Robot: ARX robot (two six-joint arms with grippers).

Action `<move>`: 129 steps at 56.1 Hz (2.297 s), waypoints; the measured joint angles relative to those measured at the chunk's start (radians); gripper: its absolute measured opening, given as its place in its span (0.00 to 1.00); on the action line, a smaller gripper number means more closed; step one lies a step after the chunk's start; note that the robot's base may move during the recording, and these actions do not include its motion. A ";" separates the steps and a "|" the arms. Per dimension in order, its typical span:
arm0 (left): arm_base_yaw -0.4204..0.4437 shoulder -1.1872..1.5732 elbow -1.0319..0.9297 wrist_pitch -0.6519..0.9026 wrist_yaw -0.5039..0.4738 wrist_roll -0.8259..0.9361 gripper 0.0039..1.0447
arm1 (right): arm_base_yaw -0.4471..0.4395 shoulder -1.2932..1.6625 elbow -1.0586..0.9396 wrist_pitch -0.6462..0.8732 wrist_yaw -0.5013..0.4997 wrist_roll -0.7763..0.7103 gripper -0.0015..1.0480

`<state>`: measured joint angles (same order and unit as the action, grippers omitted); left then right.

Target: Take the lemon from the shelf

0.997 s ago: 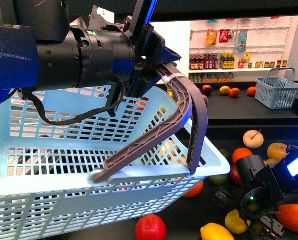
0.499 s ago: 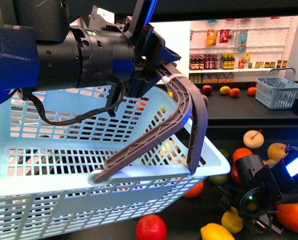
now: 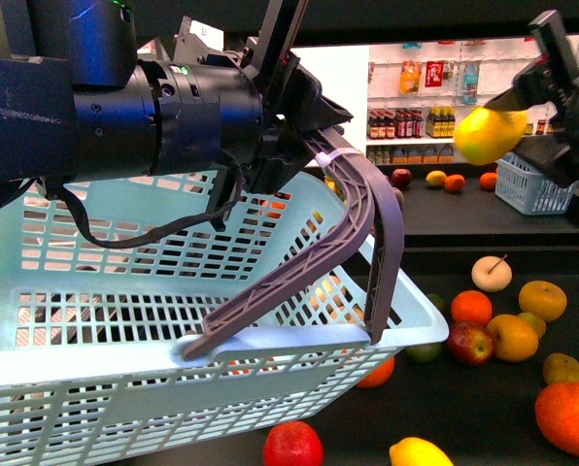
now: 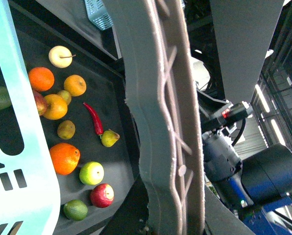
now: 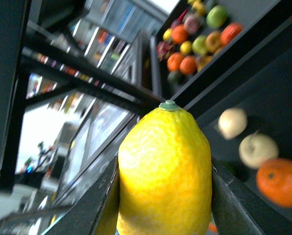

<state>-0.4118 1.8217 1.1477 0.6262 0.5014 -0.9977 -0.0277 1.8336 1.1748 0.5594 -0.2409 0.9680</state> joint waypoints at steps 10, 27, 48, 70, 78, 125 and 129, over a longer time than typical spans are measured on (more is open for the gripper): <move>0.000 0.000 0.000 0.000 0.000 0.000 0.09 | 0.125 -0.020 -0.142 0.089 -0.115 -0.083 0.42; 0.000 0.000 0.000 0.000 0.000 0.000 0.09 | 0.212 0.001 -0.194 0.108 -0.093 -0.223 0.42; 0.000 0.000 0.000 0.000 0.000 0.000 0.09 | 0.241 0.064 -0.202 0.106 -0.098 -0.307 0.53; 0.000 0.000 0.000 -0.001 0.001 -0.001 0.09 | 0.194 0.072 -0.192 0.130 -0.079 -0.295 0.93; 0.000 0.000 0.000 -0.001 -0.001 -0.001 0.09 | 0.076 0.142 -0.138 0.193 0.013 -0.357 0.93; 0.000 0.000 0.000 -0.002 0.003 -0.002 0.09 | 0.021 0.648 -0.097 0.139 -0.043 -1.150 0.93; 0.000 0.000 0.000 -0.002 0.003 -0.002 0.09 | 0.045 0.674 -0.116 0.149 -0.066 -1.208 0.93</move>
<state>-0.4122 1.8217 1.1477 0.6247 0.5041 -1.0000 0.0170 2.5072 1.0592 0.7082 -0.3069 -0.2401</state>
